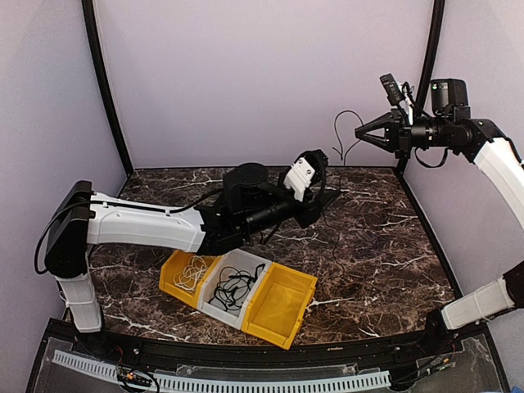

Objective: Untangle the cables

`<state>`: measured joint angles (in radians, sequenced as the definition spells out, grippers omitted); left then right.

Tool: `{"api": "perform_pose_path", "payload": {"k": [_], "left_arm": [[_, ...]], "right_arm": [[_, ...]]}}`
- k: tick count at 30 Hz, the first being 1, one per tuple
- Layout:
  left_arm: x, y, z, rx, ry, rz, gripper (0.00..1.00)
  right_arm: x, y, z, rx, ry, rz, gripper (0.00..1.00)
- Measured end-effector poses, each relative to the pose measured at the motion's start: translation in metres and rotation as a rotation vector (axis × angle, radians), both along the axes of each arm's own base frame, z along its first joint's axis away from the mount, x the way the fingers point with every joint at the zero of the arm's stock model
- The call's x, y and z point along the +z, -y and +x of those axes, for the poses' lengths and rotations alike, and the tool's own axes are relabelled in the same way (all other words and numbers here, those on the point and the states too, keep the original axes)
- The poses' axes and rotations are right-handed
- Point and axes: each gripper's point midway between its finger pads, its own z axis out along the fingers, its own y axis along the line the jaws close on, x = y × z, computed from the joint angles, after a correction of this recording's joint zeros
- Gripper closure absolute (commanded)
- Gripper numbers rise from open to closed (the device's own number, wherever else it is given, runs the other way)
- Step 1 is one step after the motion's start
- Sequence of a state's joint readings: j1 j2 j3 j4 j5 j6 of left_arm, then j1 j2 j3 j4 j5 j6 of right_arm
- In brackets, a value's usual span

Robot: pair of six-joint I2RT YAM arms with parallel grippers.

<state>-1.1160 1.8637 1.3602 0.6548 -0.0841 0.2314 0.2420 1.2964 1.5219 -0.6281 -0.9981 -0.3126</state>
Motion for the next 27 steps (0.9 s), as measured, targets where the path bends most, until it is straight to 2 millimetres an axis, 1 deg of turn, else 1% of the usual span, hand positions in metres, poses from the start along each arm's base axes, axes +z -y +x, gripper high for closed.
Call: {"api": "perform_pose_path", "payload": {"k": [5,6,8,11,13,14,15,16,19,24,27], "left_arm": [[-0.005,0.02,-0.004,-0.069,0.02,0.035,0.54],[-0.006,0.026,-0.005,-0.09,0.024,0.04,0.55],[-0.008,0.031,-0.005,-0.107,0.025,0.046,0.6],[-0.011,0.039,-0.007,-0.135,0.026,0.056,0.61],[-0.012,0.044,-0.008,-0.153,0.029,0.057,0.66],[-0.012,0.046,-0.008,-0.16,0.031,0.057,0.72],[-0.013,0.048,-0.009,-0.17,0.033,0.057,0.75],[-0.013,0.05,-0.01,-0.175,0.033,0.056,0.8],[-0.015,0.054,-0.01,-0.19,0.037,0.061,0.86],[-0.017,0.054,-0.01,-0.191,0.033,0.065,1.0],[-0.019,0.052,-0.006,-0.163,0.024,0.065,1.0]], "right_arm": [[0.0,0.0,0.0,0.0,0.0,0.0,1.0],[0.0,0.0,0.0,0.0,0.0,0.0,1.0],[0.0,0.0,0.0,0.0,0.0,0.0,1.0],[0.0,0.0,0.0,0.0,0.0,0.0,1.0],[0.0,0.0,0.0,0.0,0.0,0.001,1.0],[0.0,0.0,0.0,0.0,-0.001,0.001,1.0],[0.0,0.0,0.0,0.0,-0.002,0.002,1.0],[0.001,0.0,0.0,0.0,-0.002,0.002,1.0],[0.0,0.0,0.0,0.0,-0.003,0.002,1.0],[0.002,0.001,-0.003,-0.001,0.002,0.004,1.0],[0.003,0.001,-0.005,-0.002,0.005,0.005,1.0]]}}
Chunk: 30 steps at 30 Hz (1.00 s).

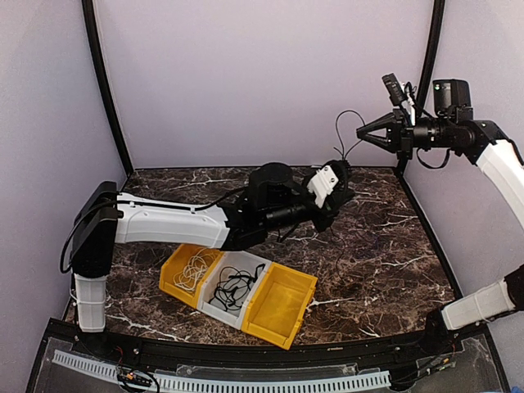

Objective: Untangle the cables

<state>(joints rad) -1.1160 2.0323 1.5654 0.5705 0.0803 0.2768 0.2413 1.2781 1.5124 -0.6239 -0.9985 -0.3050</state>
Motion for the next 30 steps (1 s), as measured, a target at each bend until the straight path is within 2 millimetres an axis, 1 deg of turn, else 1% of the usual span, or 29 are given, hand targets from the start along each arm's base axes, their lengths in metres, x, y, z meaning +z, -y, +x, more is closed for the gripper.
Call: {"api": "perform_pose_path", "payload": {"k": [2,3,4,5,6,7,9,11,12,14,15,17,19,22,23,25,28,30], "left_arm": [[-0.008,-0.006,0.006,0.045,-0.022,0.007,1.0],[-0.015,-0.013,0.008,0.074,-0.037,0.019,1.0],[-0.021,-0.021,0.01,0.102,-0.054,0.032,1.0],[-0.024,-0.029,0.011,0.124,-0.066,0.039,1.0],[-0.026,-0.04,0.012,0.152,-0.08,0.045,1.0],[-0.023,-0.051,0.013,0.178,-0.093,0.045,1.0],[-0.002,-0.074,0.015,0.222,-0.103,0.017,1.0],[0.032,-0.1,0.015,0.262,-0.106,-0.043,1.0],[0.054,-0.115,0.013,0.276,-0.105,-0.086,1.0],[0.095,-0.143,0.007,0.299,-0.103,-0.173,1.0],[0.111,-0.156,0.003,0.302,-0.104,-0.209,1.0],[0.125,-0.174,-0.006,0.307,-0.125,-0.242,1.0],[0.125,-0.188,-0.013,0.314,-0.161,-0.253,1.0],[0.111,-0.205,-0.016,0.344,-0.219,-0.248,1.0],[0.104,-0.211,-0.017,0.357,-0.24,-0.245,1.0],[0.09,-0.224,-0.02,0.383,-0.277,-0.235,1.0],[0.068,-0.244,-0.024,0.42,-0.329,-0.235,1.0],[0.054,-0.254,-0.026,0.443,-0.358,-0.235,1.0]], "right_arm": [[-0.003,0.001,-0.002,-0.003,-0.003,-0.002,1.0],[-0.005,0.002,-0.002,-0.006,-0.006,-0.005,1.0],[-0.008,0.003,-0.003,-0.009,-0.01,-0.009,1.0],[-0.01,0.003,-0.003,-0.01,-0.013,-0.011,1.0],[-0.014,0.004,-0.003,-0.009,-0.018,-0.014,1.0],[-0.018,0.004,-0.004,-0.008,-0.026,-0.016,1.0],[-0.026,0.002,-0.005,0.0,-0.048,-0.019,1.0],[-0.033,-0.003,-0.006,0.019,-0.068,-0.024,1.0],[-0.035,-0.009,-0.008,0.037,-0.072,-0.028,1.0],[-0.04,-0.027,-0.015,0.096,-0.077,-0.04,1.0],[-0.042,-0.04,-0.021,0.141,-0.077,-0.046,1.0],[-0.043,-0.066,-0.033,0.225,-0.067,-0.058,1.0],[-0.046,-0.084,-0.039,0.276,-0.07,-0.071,1.0],[-0.054,-0.104,-0.04,0.321,-0.085,-0.09,1.0],[-0.059,-0.11,-0.039,0.334,-0.092,-0.098,1.0],[-0.07,-0.123,-0.039,0.359,-0.108,-0.116,1.0],[-0.092,-0.143,-0.043,0.402,-0.151,-0.148,1.0],[-0.111,-0.156,-0.046,0.431,-0.188,-0.175,1.0]]}}
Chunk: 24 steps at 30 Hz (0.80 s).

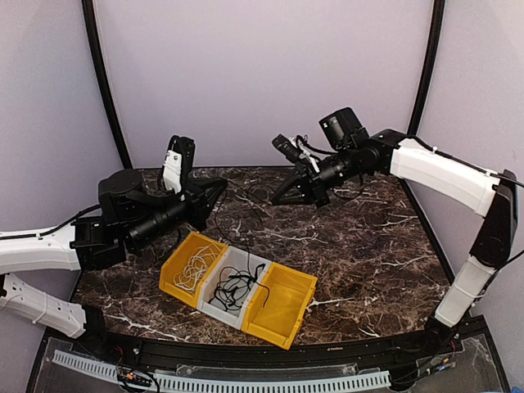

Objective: Untangle the cables

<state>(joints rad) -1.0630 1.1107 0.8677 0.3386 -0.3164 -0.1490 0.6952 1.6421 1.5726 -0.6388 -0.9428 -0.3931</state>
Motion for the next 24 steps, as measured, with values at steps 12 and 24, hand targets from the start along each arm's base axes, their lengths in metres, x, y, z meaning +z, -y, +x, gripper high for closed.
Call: {"api": "perform_pose_path", "payload": {"k": [12,24], "left_arm": [[-0.104,-0.02,0.002,0.081,-0.16,0.104,1.0],[-0.137,-0.026,0.002,0.105,-0.194,0.131,1.0]], "right_arm": [[-0.074,-0.039,-0.021,0.101,-0.133,-0.131,1.0],[-0.138,-0.047,-0.024,0.115,-0.272,-0.244,0.65]]}}
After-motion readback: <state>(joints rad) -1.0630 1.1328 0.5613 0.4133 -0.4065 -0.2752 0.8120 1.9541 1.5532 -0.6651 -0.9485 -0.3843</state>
